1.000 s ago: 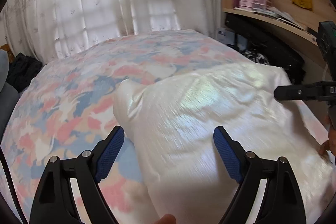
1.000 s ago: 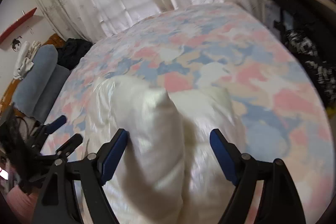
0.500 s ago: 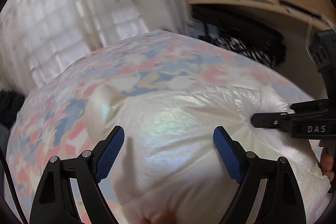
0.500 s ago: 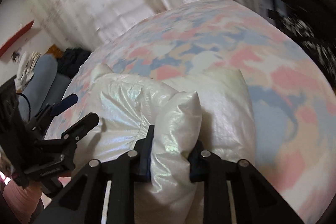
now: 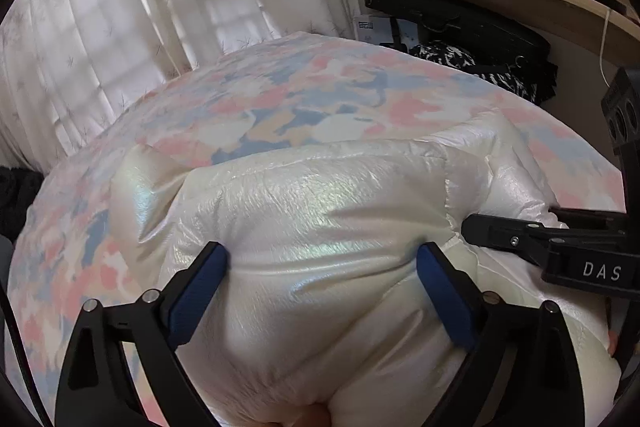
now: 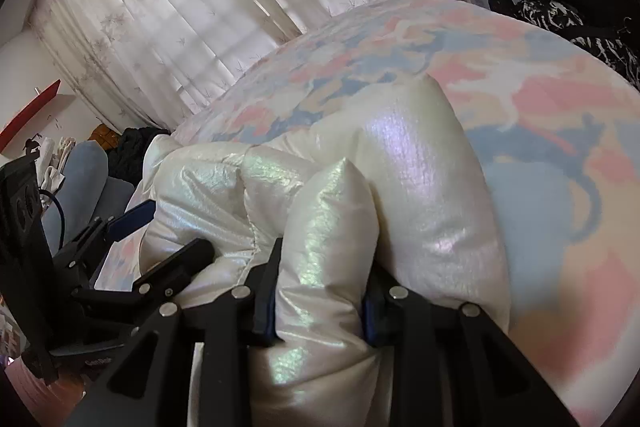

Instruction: Fold large clothes

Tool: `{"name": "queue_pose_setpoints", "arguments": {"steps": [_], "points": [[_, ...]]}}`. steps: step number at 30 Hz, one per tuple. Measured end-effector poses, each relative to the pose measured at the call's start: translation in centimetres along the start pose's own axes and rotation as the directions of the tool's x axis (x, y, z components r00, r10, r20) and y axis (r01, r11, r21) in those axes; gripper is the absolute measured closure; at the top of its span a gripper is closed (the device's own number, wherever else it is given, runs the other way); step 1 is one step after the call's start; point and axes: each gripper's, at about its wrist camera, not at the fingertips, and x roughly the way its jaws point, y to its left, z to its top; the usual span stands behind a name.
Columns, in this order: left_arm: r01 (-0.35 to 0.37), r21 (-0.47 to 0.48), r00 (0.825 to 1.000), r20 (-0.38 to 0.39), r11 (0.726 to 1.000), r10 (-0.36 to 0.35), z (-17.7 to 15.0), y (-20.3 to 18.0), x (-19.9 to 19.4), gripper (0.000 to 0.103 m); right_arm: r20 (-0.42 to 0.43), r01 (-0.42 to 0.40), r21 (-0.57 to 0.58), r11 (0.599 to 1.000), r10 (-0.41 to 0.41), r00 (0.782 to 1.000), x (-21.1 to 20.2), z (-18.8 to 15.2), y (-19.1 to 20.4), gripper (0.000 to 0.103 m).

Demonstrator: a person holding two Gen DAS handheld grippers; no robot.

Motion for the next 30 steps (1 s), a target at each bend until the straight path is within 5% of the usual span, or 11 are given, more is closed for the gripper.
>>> {"name": "queue_pose_setpoints", "arguments": {"steps": [13,30], "points": [[0.037,-0.035,0.999,0.012,0.999,-0.036,-1.5,1.1,2.3,0.001,0.019,-0.075,0.047,0.996,0.074,0.997,1.9,-1.0,-2.1,0.074],[0.064,-0.04,0.998,0.016,0.997,-0.063,-2.4,1.6,2.1,0.001,0.021,-0.049,0.037,0.998,0.048,0.999,2.2,-1.0,-1.9,0.074]]}}
